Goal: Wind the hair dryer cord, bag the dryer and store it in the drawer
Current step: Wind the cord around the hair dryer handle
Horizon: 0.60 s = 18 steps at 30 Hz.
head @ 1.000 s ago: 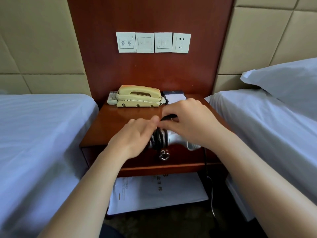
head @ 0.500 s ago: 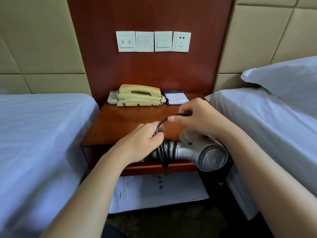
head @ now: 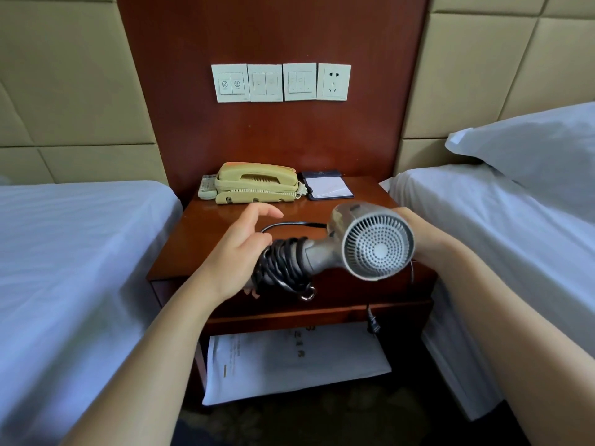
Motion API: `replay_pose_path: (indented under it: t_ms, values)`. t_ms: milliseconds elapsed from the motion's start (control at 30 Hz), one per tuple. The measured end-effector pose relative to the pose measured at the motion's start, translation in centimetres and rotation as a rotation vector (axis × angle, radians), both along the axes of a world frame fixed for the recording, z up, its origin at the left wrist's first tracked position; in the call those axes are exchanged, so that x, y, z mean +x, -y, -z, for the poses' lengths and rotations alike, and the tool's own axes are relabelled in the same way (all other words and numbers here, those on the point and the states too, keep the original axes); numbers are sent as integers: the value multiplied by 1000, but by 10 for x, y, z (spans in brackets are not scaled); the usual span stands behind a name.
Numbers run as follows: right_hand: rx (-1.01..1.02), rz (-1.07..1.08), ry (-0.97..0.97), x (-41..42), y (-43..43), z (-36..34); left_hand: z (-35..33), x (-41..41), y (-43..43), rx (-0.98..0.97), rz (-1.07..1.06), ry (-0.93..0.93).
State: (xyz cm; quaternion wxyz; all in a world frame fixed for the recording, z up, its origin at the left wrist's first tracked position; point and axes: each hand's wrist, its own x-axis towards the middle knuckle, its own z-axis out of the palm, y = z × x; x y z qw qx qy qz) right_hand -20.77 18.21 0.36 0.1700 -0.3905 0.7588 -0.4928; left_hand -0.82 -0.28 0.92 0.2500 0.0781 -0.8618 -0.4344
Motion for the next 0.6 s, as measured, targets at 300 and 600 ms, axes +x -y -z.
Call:
replay_pose_path:
  t_ms: [300,600]
  values:
    - [178,-79,-114,17,10,2,1,-19,18,479,-186,-231]
    - [349,-371,-442,67,19,-38,7,-25,40,485,-477,-78]
